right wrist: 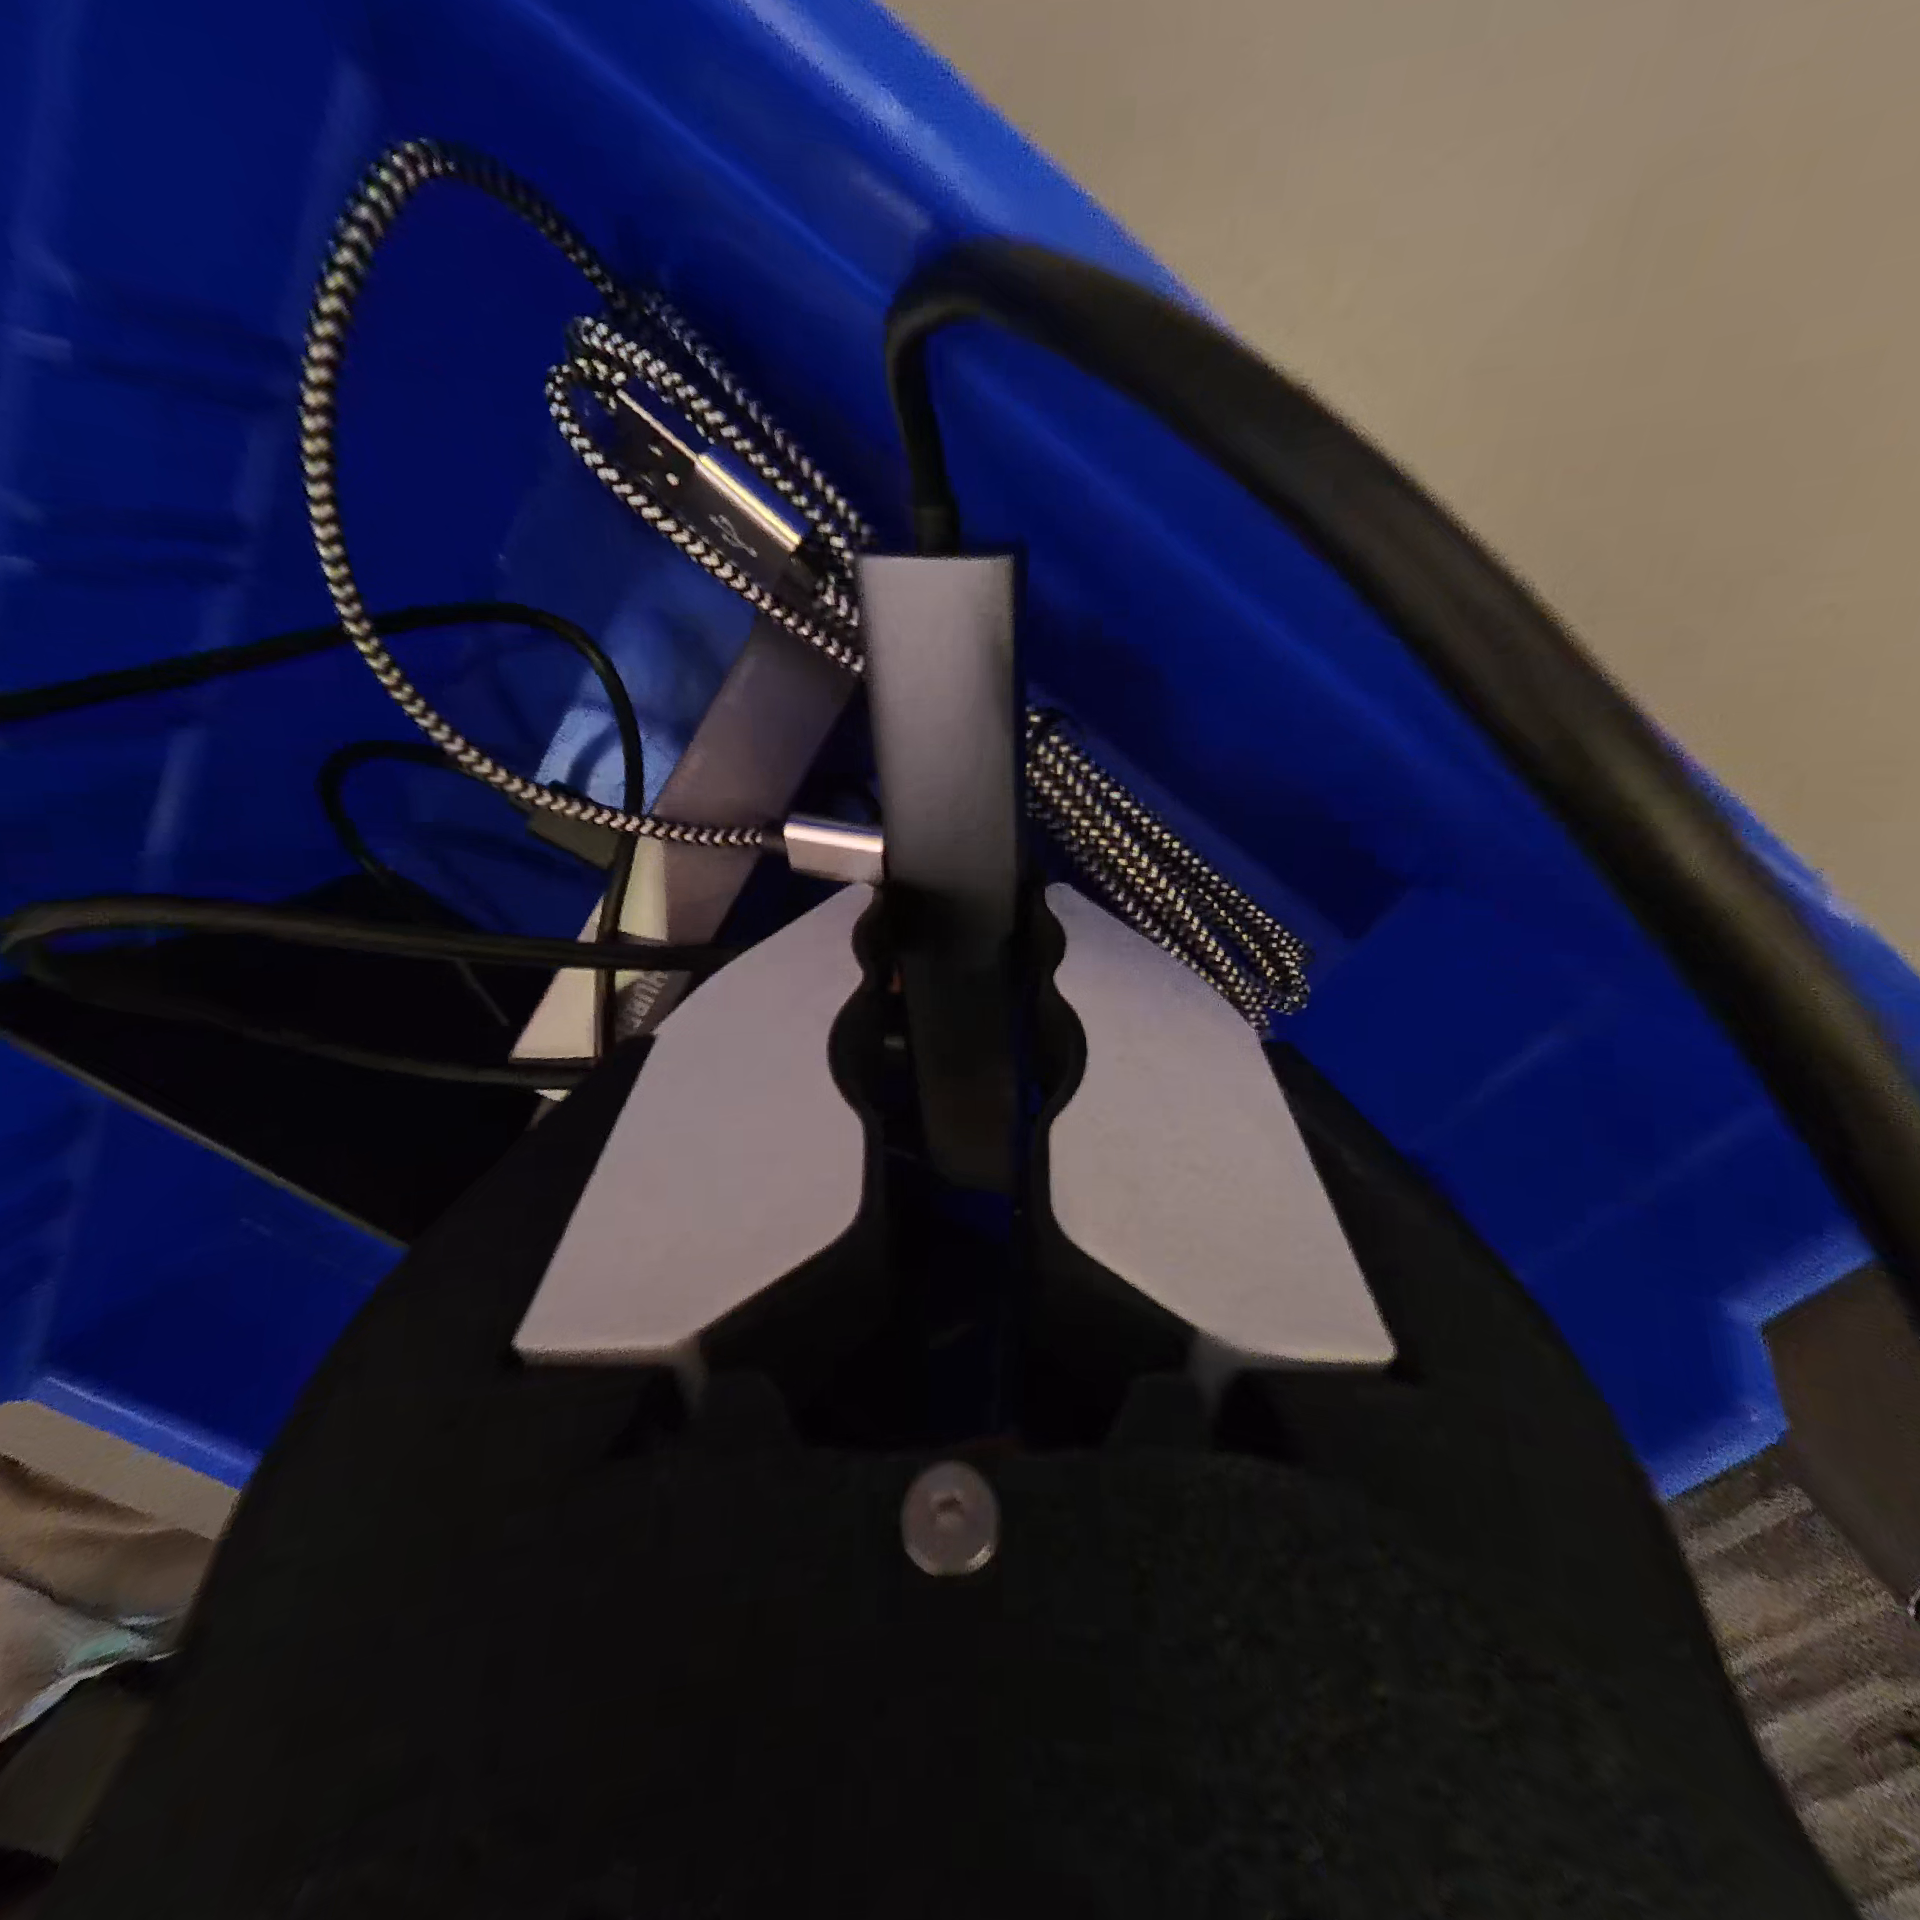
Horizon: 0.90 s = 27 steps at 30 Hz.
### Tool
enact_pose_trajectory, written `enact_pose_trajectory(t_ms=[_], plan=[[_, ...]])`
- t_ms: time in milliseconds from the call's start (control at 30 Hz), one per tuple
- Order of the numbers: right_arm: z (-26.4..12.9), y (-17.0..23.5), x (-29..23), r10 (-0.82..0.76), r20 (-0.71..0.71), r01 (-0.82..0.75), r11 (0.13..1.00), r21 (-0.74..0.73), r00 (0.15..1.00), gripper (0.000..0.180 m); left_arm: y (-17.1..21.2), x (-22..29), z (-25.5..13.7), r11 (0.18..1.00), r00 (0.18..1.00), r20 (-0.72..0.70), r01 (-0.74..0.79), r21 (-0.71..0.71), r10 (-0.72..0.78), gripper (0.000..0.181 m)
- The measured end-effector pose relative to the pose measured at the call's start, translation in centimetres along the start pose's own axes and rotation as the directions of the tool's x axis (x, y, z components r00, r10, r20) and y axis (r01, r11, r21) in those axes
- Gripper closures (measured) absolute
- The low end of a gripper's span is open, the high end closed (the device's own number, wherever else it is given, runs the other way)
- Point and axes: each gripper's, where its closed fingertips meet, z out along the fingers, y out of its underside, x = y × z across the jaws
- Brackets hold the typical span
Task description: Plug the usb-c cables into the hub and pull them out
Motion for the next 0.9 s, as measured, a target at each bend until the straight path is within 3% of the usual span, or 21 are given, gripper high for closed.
enact_pose_trajectory(t_ms=[100, 233, 367, 433, 500, 633, 767, 900], plan=[[-1.0, 0.0, -0.3, -0.041, -0.002, 0.041, 0.999, 0.028, 0.999, 0.154, -0.1, 0.2, -0.1, 1.0, 1.0, -0.009, 0.002, 0.003, -0.002, 0.159], [-7.6, -2.0, -1.2, -0.118, -0.101, 0.137, 0.969, 0.207, 0.988, 0.138, -0.3, 0.1, -0.5, 1.0, 1.0, -0.01, 0.013, 0.019, -0.013, 0.159], [-12.7, -3.4, -7.4, -0.248, -0.091, 0.265, 0.899, 0.349, 0.964, 0.139, -0.3, 0.3, -0.3, 0.999, 0.998, -0.041, 0.038, 0.018, -0.038, 0.159], [-11.4, -3.8, -11.6, -0.26, 0.01, 0.24, 0.905, 0.35, 0.966, 0.13, -0.3, 0.7, -0.1, 0.999, 0.997, -0.061, 0.043, 0.015, -0.042, 0.159], [-8.8, -4.5, -14.0, -0.235, 0.012, 0.219, 0.924, 0.314, 0.972, 0.126, -0.4, 1.1, 0.1, 0.999, 0.997, -0.074, 0.038, 0.012, -0.037, 0.159], [-5.2, -5.3, -12.7, -0.217, -0.231, 0.257, 0.953, 0.159, 0.948, 0.125, -0.2, 1.4, 0.0, 1.0, 0.998, -0.061, 0.003, -0.002, -0.003, 0.159], [-3.9, -4.9, -12.0, -0.222, -0.274, 0.245, 0.968, 0.051, 0.936, 0.141, 0.1, 1.0, -0.2, 1.0, 0.999, -0.039, -0.014, -0.01, 0.013, 0.159], [-5.6, -4.8, -12.2, -0.269, -0.309, 0.292, 0.956, 0.029, 0.912, 0.167, 0.5, 1.1, -0.4, 1.0, 0.999, -0.047, -0.001, -0.021, 0.0, 0.159]])
